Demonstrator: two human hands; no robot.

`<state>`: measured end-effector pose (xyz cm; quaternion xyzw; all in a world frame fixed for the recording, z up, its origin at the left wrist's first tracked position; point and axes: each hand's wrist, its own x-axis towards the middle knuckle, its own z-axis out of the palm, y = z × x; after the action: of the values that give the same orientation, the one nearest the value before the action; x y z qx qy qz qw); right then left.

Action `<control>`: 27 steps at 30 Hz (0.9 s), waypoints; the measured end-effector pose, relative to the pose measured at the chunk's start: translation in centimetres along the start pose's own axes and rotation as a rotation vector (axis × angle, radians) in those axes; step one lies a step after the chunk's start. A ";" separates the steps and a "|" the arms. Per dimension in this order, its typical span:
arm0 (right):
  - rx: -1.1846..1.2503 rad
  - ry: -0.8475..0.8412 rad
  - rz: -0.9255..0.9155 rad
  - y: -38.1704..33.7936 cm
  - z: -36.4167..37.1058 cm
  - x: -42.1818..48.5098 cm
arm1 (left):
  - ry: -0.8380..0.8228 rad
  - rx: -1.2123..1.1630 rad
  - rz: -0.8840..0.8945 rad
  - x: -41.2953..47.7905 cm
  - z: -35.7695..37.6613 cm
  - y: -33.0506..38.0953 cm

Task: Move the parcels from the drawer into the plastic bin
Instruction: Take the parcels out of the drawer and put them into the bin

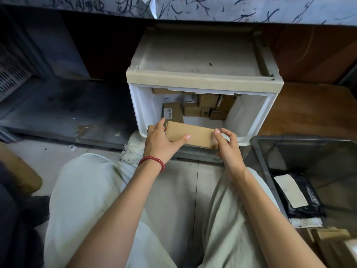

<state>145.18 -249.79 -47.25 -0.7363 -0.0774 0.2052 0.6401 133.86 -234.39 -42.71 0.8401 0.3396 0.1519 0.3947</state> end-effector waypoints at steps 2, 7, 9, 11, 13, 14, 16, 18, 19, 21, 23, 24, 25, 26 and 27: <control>0.025 0.015 0.009 0.0 -0.1 0.0 | -0.026 -0.005 -0.013 -0.1 0.2 -0.1; 0.050 0.041 0.007 -0.1 0.0 0.0 | 0.034 -0.040 0.018 -0.2 0.1 -0.4; 0.065 0.033 0.029 -0.1 -0.1 0.1 | 0.050 -0.063 0.011 -0.2 0.1 -0.4; 0.085 0.013 0.063 -0.2 -0.2 0.2 | 0.045 -0.072 -0.009 -0.2 0.2 -0.3; 0.134 -0.009 0.082 -0.4 -0.4 0.2 | 0.050 -0.061 -0.007 -0.1 0.3 -0.3; 0.156 -0.018 0.086 -0.5 -0.4 0.2 | 0.057 -0.065 -0.005 -0.2 0.4 -0.3; 0.163 -0.020 0.078 -0.7 -0.4 0.1 | 0.061 -0.090 -0.007 -0.1 0.4 -0.3; 0.149 0.006 0.044 -0.8 -0.3 -0.1 | 0.039 -0.078 0.005 -0.1 0.6 -0.3; 0.139 0.018 0.027 -0.7 -0.2 -0.1 | 0.022 -0.054 0.014 -0.1 0.6 -0.3; 0.108 0.025 0.002 -0.6 -0.1 -0.2 | -0.002 -0.014 0.027 -0.2 0.9 -0.3; 0.084 0.035 -0.004 -0.5 -0.1 -0.2 | -0.008 -0.010 0.032 -0.3 1.1 -0.3; 0.080 0.043 -0.004 -0.5 0.0 -0.2 | -0.005 -0.019 0.031 -0.3 1.1 -0.3; 0.080 0.049 -0.004 -0.5 0.0 -0.2 | 0.001 -0.035 0.026 -0.2 1.0 -0.3; 0.082 0.051 -0.008 -0.5 0.1 -0.2 | 0.011 -0.056 0.017 -0.2 1.0 -0.3; 0.080 0.049 -0.016 -0.5 0.1 -0.3 | 0.023 -0.078 0.010 -0.1 0.9 -0.2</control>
<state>144.93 -249.71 -46.76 -0.7143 -0.0592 0.1850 0.6723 134.14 -234.83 -43.45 0.8239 0.3338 0.1765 0.4226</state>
